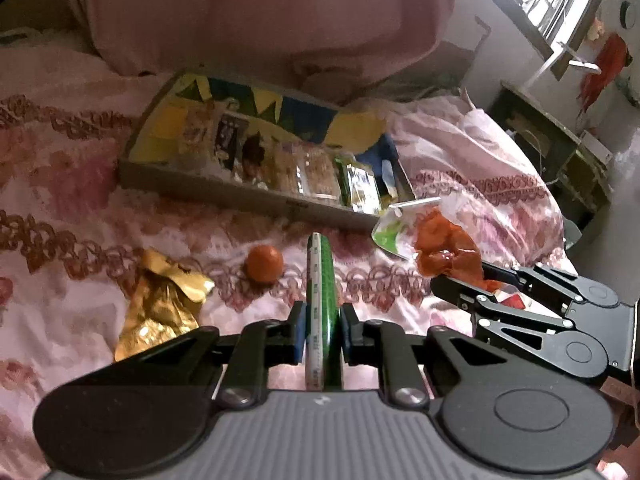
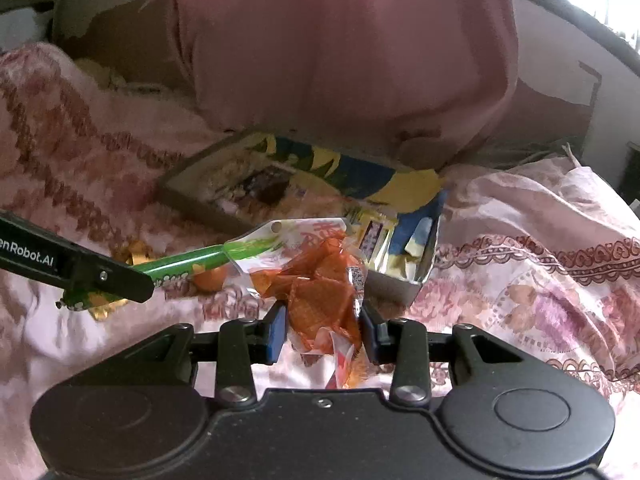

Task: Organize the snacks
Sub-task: 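Carry the green stick and orange packet over the tray with both tools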

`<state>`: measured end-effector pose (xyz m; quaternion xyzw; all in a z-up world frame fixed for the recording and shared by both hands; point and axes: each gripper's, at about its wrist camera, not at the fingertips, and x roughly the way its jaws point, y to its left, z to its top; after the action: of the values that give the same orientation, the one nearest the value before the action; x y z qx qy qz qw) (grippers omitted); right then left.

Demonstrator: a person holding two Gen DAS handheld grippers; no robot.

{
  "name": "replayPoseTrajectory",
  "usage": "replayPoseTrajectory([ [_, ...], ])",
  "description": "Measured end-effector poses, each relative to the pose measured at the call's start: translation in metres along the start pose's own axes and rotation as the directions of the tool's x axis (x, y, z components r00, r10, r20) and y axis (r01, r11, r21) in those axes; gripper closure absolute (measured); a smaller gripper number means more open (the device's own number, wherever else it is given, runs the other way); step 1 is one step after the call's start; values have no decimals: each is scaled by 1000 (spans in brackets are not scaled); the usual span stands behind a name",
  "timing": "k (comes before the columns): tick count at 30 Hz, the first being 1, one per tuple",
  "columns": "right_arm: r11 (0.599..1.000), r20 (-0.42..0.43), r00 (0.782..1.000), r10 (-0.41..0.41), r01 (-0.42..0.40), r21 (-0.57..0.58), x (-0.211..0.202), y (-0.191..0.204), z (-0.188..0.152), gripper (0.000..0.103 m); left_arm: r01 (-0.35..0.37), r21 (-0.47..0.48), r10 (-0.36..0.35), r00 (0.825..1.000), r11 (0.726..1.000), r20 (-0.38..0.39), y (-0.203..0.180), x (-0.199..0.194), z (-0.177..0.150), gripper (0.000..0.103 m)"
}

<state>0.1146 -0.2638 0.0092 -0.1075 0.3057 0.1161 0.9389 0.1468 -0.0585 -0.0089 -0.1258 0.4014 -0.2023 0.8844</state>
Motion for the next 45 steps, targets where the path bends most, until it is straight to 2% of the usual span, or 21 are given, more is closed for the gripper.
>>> replayPoseTrajectory([
  [5,999,36,999,-6,4,36,0,-3,7,63,9,-28,-8,999,1000,39,4,-3,13,84],
  [8,999,57,998,-5,2,49,3,-4,14,63,-10,-32,12,998,999,60,5,0,28,84],
  [15,996,117,993,-23,12,87,27,-11,36,63,-46,60,36,986,997,160,2,12,71,84],
  [19,992,117,992,-35,20,126,47,-19,46,63,-44,59,31,978,997,206,9,26,91,84],
  [23,988,105,994,-41,24,152,66,-21,56,63,-45,20,39,972,999,232,23,42,105,84],
  [32,994,105,994,-32,20,112,116,-5,79,63,-71,-16,72,959,997,273,51,80,114,84],
  [45,989,20,998,-67,64,130,160,-7,68,63,-71,38,60,971,997,232,54,123,98,84],
])
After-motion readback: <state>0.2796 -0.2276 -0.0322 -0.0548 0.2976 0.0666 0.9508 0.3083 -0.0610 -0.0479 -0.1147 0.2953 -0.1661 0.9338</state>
